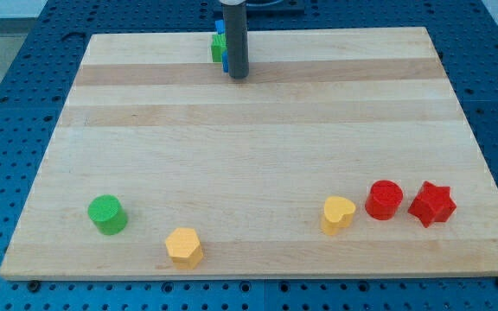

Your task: Move your arm to bottom left

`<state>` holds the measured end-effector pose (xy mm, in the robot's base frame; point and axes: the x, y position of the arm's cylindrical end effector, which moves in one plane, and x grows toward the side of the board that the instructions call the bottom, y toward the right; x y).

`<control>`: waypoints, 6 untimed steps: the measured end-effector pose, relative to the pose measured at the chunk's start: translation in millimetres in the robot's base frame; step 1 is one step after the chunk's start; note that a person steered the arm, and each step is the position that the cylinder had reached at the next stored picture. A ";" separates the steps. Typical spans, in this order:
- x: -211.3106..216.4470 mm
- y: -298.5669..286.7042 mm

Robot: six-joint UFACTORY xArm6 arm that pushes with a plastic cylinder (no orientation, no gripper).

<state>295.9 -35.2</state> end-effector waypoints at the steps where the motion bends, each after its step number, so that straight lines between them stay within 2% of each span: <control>1: 15.7 -0.9; 2: 49.1 -40.0; 3: 72.2 -131.6; 4: 121.7 -215.0; 5: 197.1 -268.2; 6: 240.1 -269.5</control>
